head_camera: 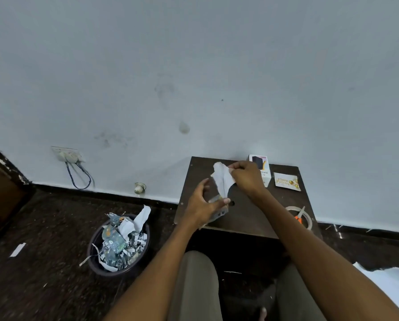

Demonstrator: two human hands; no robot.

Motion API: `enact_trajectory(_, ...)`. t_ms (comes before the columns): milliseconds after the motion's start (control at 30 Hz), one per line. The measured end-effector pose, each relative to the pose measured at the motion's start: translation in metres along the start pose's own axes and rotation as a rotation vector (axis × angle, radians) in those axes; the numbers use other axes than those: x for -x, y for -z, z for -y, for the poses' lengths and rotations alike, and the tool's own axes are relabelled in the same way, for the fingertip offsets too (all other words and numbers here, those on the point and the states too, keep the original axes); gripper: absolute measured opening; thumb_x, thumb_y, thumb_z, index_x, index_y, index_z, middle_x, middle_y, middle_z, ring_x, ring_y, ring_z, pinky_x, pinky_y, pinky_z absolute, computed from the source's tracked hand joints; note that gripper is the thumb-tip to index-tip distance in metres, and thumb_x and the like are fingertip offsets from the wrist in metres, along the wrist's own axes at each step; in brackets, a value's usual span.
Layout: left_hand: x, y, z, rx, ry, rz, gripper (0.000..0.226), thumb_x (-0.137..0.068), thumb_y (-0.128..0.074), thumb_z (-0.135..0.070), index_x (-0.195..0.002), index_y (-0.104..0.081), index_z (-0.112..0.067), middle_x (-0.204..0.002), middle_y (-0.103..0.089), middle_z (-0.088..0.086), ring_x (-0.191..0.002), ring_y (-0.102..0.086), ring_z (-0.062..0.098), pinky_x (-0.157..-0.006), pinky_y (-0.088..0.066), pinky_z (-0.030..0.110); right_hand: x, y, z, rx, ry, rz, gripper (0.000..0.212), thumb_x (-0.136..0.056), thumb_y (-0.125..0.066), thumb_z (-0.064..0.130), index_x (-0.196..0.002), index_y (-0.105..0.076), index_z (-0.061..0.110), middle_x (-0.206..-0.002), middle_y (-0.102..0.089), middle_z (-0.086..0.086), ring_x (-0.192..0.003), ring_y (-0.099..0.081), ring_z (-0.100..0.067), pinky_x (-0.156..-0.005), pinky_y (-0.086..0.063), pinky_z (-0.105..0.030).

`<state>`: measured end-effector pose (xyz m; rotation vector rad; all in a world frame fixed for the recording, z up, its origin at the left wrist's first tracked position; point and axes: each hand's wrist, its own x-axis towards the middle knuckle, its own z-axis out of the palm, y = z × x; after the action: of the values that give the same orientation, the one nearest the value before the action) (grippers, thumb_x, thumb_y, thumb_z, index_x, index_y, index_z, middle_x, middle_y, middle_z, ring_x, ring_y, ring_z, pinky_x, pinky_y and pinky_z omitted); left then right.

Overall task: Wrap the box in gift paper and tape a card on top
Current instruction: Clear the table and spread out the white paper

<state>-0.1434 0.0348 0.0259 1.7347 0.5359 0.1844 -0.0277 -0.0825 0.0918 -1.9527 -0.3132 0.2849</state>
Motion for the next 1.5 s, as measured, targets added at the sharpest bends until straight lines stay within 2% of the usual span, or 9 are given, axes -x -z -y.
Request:
enact_trajectory(200, 0.033, -0.029, -0.028, 0.165, -0.005, 0.086, 0.032, -0.086, -0.073, -0.002, -0.114, -0.065, -0.016, -0.105, -0.074, 0.000, -0.094, -0.070, 0.017, -0.076, -0.056, 0.024, 0.024, 0.025, -0.005, -0.363, -0.237, 0.011, 0.023, -0.094, -0.051, -0.004, -0.082, -0.069, 0.005, -0.080, -0.063, -0.008, -0.074, -0.055, -0.019, -0.058, -0.042, -0.025)
enact_trajectory(400, 0.055, -0.036, -0.039, 0.192, 0.070, 0.056, 0.015, -0.095, -0.058, 0.004, -0.101, -0.072, -0.001, -0.096, -0.077, 0.017, -0.078, -0.069, 0.018, -0.058, -0.052, 0.018, 0.037, 0.052, -0.012, -0.431, -0.292, 0.010, 0.026, -0.098, -0.050, 0.002, -0.075, -0.061, 0.010, -0.075, -0.061, -0.006, -0.074, -0.057, -0.021, -0.068, -0.046, -0.031)
enact_trajectory(600, 0.072, -0.044, -0.060, 0.228, 0.043, 0.135, 0.019, -0.099, -0.063, -0.028, -0.101, -0.069, -0.010, -0.089, -0.076, 0.004, -0.083, -0.073, 0.016, -0.071, -0.057, 0.033, 0.044, 0.062, -0.004, -0.455, -0.278, 0.047, 0.022, -0.096, -0.050, 0.000, -0.081, -0.065, 0.007, -0.078, -0.063, -0.007, -0.073, -0.057, -0.019, -0.072, -0.044, -0.032)
enact_trajectory(700, 0.077, -0.051, -0.073, 0.203, 0.058, 0.044, 0.020, -0.102, -0.059, -0.020, -0.100, -0.069, -0.002, -0.084, -0.073, 0.011, -0.064, -0.068, 0.016, -0.059, -0.057, 0.029, 0.050, 0.059, 0.002, -0.400, -0.240, 0.071, 0.027, -0.098, -0.048, 0.001, -0.076, -0.060, 0.009, -0.075, -0.059, -0.007, -0.070, -0.055, -0.019, -0.065, -0.043, -0.031)
enact_trajectory(800, 0.079, -0.051, -0.080, 0.120, 0.046, -0.129, 0.016, -0.093, -0.059, -0.007, -0.089, -0.072, 0.001, -0.088, -0.074, 0.025, -0.064, -0.069, 0.031, -0.064, -0.060, 0.047, 0.054, 0.059, 0.004, -0.391, -0.212, 0.065, 0.027, -0.100, -0.049, 0.002, -0.077, -0.060, 0.010, -0.079, -0.060, -0.007, -0.072, -0.056, -0.019, -0.061, -0.045, -0.029)
enact_trajectory(1100, 0.091, -0.018, -0.077, -0.080, 0.002, -0.485, 0.034, -0.080, -0.049, 0.001, -0.052, -0.040, -0.017, -0.055, -0.041, -0.004, -0.049, -0.036, 0.017, -0.051, -0.028, 0.021, 0.061, 0.074, 0.002, -0.171, -0.019, -0.036, 0.023, -0.091, -0.049, 0.002, -0.071, -0.058, 0.004, -0.069, -0.049, -0.007, -0.069, -0.043, -0.021, -0.063, -0.032, -0.031)
enact_trajectory(1333, 0.074, -0.001, -0.050, -0.155, 0.058, -0.526, 0.027, -0.095, -0.048, -0.013, -0.069, -0.047, -0.016, -0.083, -0.060, 0.007, -0.078, -0.055, 0.029, -0.064, -0.041, 0.033, 0.059, 0.066, -0.012, -0.059, 0.104, -0.113, 0.012, -0.094, -0.071, 0.024, -0.093, -0.061, 0.017, -0.089, -0.060, 0.009, -0.082, -0.055, -0.010, -0.069, -0.041, -0.020)
enact_trajectory(1433, 0.061, 0.006, -0.038, -0.196, 0.085, -0.554, 0.022, -0.100, -0.047, -0.015, -0.078, -0.050, -0.013, -0.094, -0.064, 0.012, -0.089, -0.060, 0.033, -0.071, -0.044, 0.036, 0.055, 0.063, -0.023, 0.068, 0.175, -0.035, 0.032, -0.082, -0.082, 0.010, -0.106, -0.062, 0.009, -0.099, -0.058, 0.008, -0.091, -0.052, -0.007, -0.067, -0.036, -0.001)
enact_trajectory(1500, 0.052, 0.010, -0.032, -0.211, 0.077, -0.568, 0.024, -0.102, -0.047, -0.014, -0.077, -0.047, -0.014, -0.094, -0.064, 0.012, -0.091, -0.059, 0.033, -0.071, -0.042, 0.035, 0.049, 0.062, -0.031, 0.209, 0.210, -0.029, 0.038, -0.076, -0.081, 0.003, -0.109, -0.063, 0.009, -0.103, -0.059, 0.006, -0.101, -0.057, -0.015, -0.069, -0.037, -0.005)
